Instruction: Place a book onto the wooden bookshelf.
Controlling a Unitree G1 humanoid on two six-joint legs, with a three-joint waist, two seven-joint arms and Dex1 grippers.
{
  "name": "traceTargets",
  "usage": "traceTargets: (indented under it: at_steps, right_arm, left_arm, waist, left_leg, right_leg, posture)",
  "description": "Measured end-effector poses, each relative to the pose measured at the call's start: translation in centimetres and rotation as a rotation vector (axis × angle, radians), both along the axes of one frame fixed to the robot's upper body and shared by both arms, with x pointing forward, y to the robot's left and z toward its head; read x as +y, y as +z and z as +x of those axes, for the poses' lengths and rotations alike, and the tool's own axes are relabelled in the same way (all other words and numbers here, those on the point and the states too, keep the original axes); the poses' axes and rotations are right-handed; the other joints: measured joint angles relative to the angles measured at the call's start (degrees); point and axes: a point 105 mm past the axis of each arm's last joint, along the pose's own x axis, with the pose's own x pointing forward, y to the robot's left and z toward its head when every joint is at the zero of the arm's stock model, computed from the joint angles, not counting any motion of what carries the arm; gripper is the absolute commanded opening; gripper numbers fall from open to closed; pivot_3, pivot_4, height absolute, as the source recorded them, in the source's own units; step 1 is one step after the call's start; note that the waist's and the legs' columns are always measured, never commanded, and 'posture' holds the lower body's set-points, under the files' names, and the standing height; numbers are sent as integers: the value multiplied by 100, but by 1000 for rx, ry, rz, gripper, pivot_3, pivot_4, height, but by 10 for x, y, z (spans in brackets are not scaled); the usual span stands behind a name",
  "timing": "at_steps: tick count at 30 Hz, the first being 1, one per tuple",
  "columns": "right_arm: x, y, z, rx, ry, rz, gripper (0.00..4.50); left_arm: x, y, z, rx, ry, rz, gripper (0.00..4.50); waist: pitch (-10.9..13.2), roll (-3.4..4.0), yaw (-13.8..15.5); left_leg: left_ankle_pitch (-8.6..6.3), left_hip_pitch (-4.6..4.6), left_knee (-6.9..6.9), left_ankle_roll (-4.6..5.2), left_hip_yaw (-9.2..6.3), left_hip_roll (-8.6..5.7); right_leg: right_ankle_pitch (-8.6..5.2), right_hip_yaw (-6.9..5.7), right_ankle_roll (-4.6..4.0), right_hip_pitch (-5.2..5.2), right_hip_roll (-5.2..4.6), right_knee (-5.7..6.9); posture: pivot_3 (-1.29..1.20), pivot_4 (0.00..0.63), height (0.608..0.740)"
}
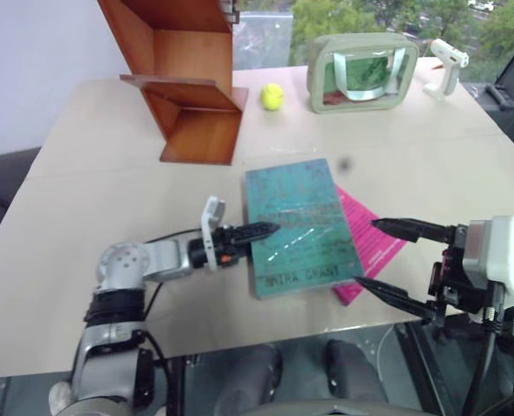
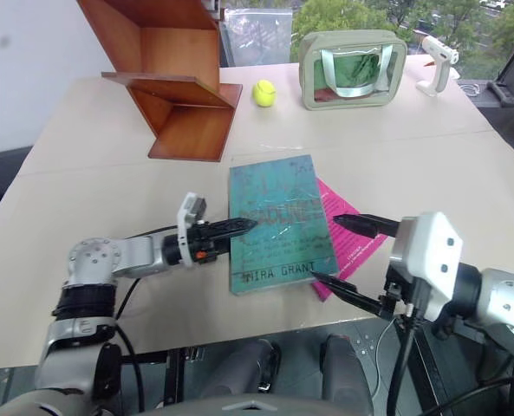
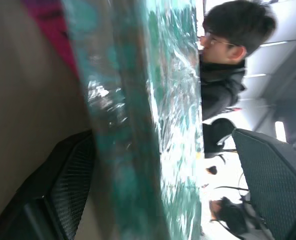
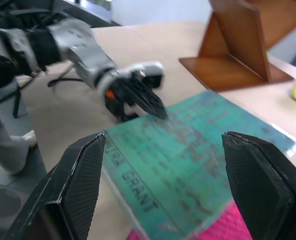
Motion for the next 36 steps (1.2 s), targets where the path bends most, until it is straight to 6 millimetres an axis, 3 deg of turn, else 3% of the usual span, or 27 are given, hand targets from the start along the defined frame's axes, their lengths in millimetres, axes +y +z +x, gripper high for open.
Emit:
traceTargets:
  at_steps: [3, 10, 11, 17, 19, 22, 24, 25, 26, 29, 30, 31, 33, 36]
  right_arm:
    - [3, -1, 2, -13, 6, -15, 3891]
    - [3, -3, 7, -19, -10, -31, 3891]
    - [3, -4, 8, -20, -12, -34, 3891]
    - [3, -4, 14, -47, -21, -32, 3891]
    - [2, -3, 16, -57, -30, -26, 3891]
    - [0, 2, 22, -81, -36, 0, 3891]
    - [-2, 5, 25, -93, -36, 19, 3891]
    - [-2, 6, 26, -95, -38, 23, 3891]
    - [-4, 7, 28, -101, -46, 28, 3891]
    - [-7, 11, 34, -127, -59, 29, 3891]
    - [-8, 11, 37, -132, -63, 30, 3891]
    - [-7, 12, 38, -137, -59, 32, 3891]
    - [-5, 13, 40, -149, -47, 34, 3891]
    - [-4, 14, 42, -168, -48, 37, 3891]
  left_arm:
    - [-6, -2, 2, 24, -16, -6, 3638]
    - [-5, 3, -1, 53, -42, -54, 199]
    - [-3, 5, -2, 54, -44, -64, 48]
    - [23, 25, -11, 26, -61, -71, 48]
    - [32, 41, -13, -30, -64, -80, 48]
    - [31, 93, -9, -249, -91, -71, 48]
    - [21, 138, -7, -527, -84, 5, 48]
    - [17, 151, -6, -618, -77, 32, 48]
    - [8, 172, 1, -832, -47, 135, 48]
    - [-7, 203, 16, -1346, -14, 437, 48]
    - [-15, 217, 24, -1642, -25, 590, 48]
    - [-19, 224, 28, -1783, -37, 668, 48]
    - [-23, 236, 41, -2001, -55, 840, 48]
    - [-9, 260, 67, -2190, -29, 1107, 48]
  waist:
    - [-1, -1, -1]
    - [-1, -1, -6]
    - [-1, -1, -7]
    - [0, -2, -15]
    - [0, -2, -12]
    - [5, -11, 41]
    - [8, -17, 45]
    - [8, -16, 45]
    - [8, -17, 43]
    - [6, -12, 31]
    - [6, -12, 28]
    - [6, -12, 25]
    - [8, -13, 18]
    - [15, -17, -10]
  left_leg:
    - [0, -3, 8, 2, -1, -1]
    - [0, -3, 10, 2, -2, -1]
    - [0, -3, 10, 2, -2, -1]
    - [-1, -4, 13, 1, -3, 0]
    - [-1, -8, 17, 1, -4, -1]
    - [-4, -21, 31, -5, -18, -5]
    - [-13, -21, 31, -21, -12, -7]
    - [-14, -19, 28, -23, -8, -7]
    - [-14, -20, 28, -23, -5, -8]
    - [-15, -13, 17, -24, 12, -7]
    - [-14, -14, 15, -24, 14, -5]
    - [-14, -16, 15, -24, 12, -2]
    - [-11, -20, 15, -17, 9, 2]
    - [-1, -29, 14, 4, 7, 4]
  right_leg:
    - [0, -1, 0, 1, 0, 0]
    - [0, -1, 0, 1, 1, 2]
    - [0, -1, 0, 0, 1, 3]
    - [0, -1, 0, -3, 4, 7]
    - [0, -2, 0, -4, 3, 7]
    - [5, -20, -5, -3, -1, 5]
    - [8, -18, -10, 1, -6, 1]
    - [8, -14, -10, 1, -8, -1]
    - [8, -13, -11, 1, -8, -1]
    - [11, -1, -16, 2, -15, -8]
    - [14, 1, -20, 1, -15, -11]
    - [16, 0, -23, 1, -13, -18]
    - [17, -2, -23, -2, -11, -20]
    - [17, -2, -22, -14, 0, -21]
  posture:
    - [0, 150, 740]
    - [0, 150, 740]
    - [0, 150, 740]
    - [0, 150, 740]
    - [0, 150, 740]
    - [0, 150, 740]
    - [0, 150, 740]
    - [0, 150, 740]
    - [0, 150, 740]
    - [0, 150, 740]
    - [0, 150, 740]
    - [0, 150, 740]
    - [0, 150, 740]
    - [0, 150, 740]
